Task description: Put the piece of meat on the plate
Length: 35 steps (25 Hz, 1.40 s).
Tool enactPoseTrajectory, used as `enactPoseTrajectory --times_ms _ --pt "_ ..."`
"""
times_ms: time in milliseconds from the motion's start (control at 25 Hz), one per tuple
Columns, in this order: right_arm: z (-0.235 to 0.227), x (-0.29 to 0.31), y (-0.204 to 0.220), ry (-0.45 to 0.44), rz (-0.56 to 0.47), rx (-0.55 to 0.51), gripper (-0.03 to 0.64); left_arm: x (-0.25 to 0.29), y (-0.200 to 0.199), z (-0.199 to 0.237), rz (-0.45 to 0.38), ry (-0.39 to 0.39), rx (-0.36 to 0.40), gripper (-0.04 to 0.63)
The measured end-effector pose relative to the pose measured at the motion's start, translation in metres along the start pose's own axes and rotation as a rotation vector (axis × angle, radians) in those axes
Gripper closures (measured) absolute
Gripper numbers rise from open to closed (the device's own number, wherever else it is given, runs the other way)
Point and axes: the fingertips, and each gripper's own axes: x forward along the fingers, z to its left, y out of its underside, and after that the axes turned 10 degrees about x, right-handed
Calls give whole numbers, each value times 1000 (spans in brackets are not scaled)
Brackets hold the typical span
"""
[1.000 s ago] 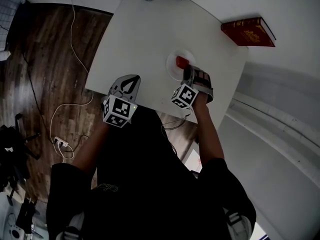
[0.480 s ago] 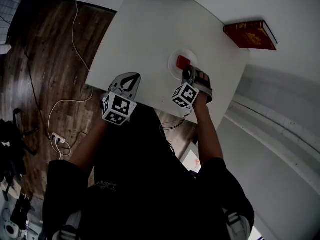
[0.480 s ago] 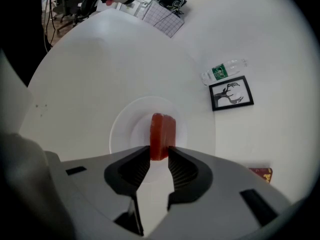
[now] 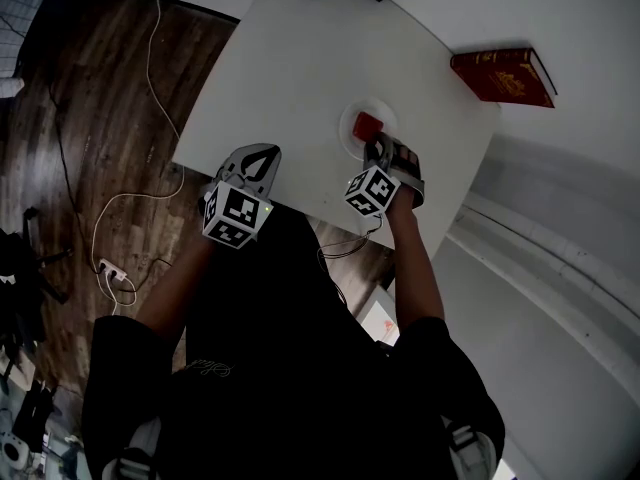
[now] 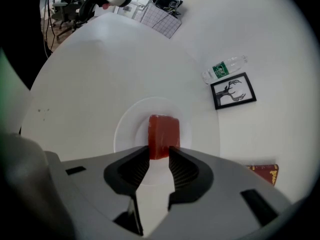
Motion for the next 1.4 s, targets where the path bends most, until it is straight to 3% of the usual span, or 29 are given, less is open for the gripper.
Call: enactPoseTrajectory --times_ms 200,680,1240,1400 --pt "-1 -1 -2 -5 -2 3 483 -1 1 3 -1 -5 -2 594" --pt "-3 0 -3 -63 -13 118 459 -6 2 7 -2 -16 -10 594" --pt "-3 -8 -5 -135 -44 305 408 -22 -7 19 -11 -15 -2 594" --pt "-7 -18 -4 -113 -52 355 410 -26 -15 21 -28 -4 2 594"
